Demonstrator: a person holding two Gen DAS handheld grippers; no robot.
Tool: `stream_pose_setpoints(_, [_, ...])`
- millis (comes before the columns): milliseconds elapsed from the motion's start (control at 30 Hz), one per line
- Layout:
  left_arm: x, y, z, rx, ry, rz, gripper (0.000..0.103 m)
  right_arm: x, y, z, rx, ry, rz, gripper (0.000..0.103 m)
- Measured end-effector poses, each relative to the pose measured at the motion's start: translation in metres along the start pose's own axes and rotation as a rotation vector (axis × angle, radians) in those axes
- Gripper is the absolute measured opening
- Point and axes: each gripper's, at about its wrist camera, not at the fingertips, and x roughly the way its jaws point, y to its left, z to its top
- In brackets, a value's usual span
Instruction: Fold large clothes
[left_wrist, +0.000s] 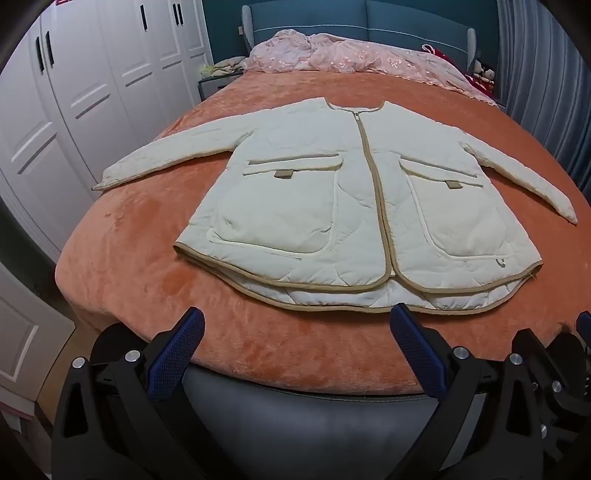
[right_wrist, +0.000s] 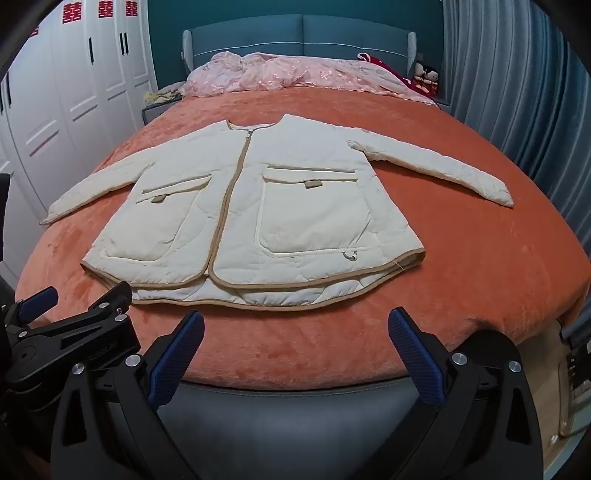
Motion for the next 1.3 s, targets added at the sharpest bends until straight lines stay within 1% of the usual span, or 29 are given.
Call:
stream_pose_setpoints(33, [-0.004, -0.004, -0.002, 0.018, -0.033, 0.022, 0.098, 0.000, 0.001, 0.000, -0.005, 0.005, -0.002, 0.098])
stream_pose_setpoints(300, [-0.002, -0.003, -0.001, 0.013, -0.025, 0.011, 0.098, 0.000, 0.002, -0.001, -0.012, -0.002, 0.003, 0.098])
stream_pose_setpoints(333, [-0.009, 0.000, -0.001, 0.011, -0.026, 0.010, 0.098, -0.003, 0.003, 0.001, -0.010, -0.002, -0.009, 0.098])
stream_pose_setpoints(567, [-0.014, -0.001, 0.001, 0.008, -0.023, 0.010, 0.098, -0.002, 0.003, 0.000, -0.009, -0.003, -0.011, 0.098])
stream_pose_setpoints(600, [-0.008, 0.003, -0.004, -0.002, -0.022, 0.010, 0.098, -0.002, 0.003, 0.000, -0.008, -0.003, -0.010, 0.098])
stream_pose_setpoints(1267, [-0.009, 0.010, -0.004, -0.007, -0.029, 0.011, 0.098, -0.002, 0.003, 0.000, -0.012, -0.009, -0.013, 0.098])
stream_pose_setpoints(1300, [-0.011, 0.006, -0.005, -0.007, -0.029, 0.015, 0.098, -0.003, 0.003, 0.000, -0.012, -0.009, -0.013, 0.098])
